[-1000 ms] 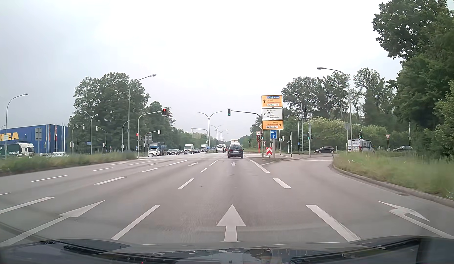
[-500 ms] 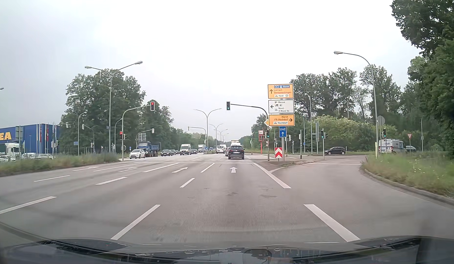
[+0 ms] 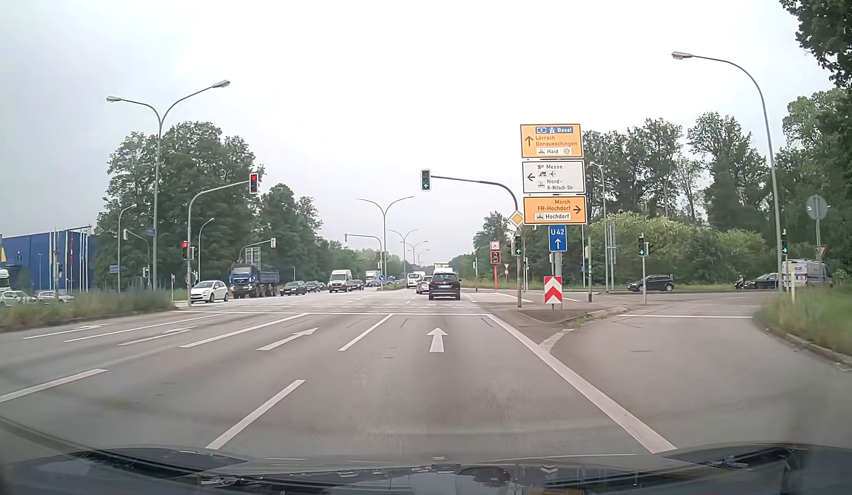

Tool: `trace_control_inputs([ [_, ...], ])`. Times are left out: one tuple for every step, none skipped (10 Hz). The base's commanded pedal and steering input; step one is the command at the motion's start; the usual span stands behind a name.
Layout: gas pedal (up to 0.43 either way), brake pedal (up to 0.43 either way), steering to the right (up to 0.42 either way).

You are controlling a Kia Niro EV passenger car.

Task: Follow the waypoints while adhering to traffic rules and regulations

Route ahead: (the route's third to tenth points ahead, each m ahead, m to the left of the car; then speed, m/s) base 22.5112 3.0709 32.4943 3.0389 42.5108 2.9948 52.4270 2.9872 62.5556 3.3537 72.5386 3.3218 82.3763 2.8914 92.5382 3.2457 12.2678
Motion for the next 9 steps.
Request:
trace_control_inputs([
  [0.150, 0.000, -0.002],
  [0.138, 0.000, -0.002],
  [0.138, 0.000, -0.002],
  [0.138, 0.000, -0.002],
  [0.138, 0.000, -0.002],
  [0.138, 0.000, -0.002],
  [0.138, 0.000, -0.002],
  [0.138, 0.000, -0.002],
  [0.138, 0.000, -0.002],
])
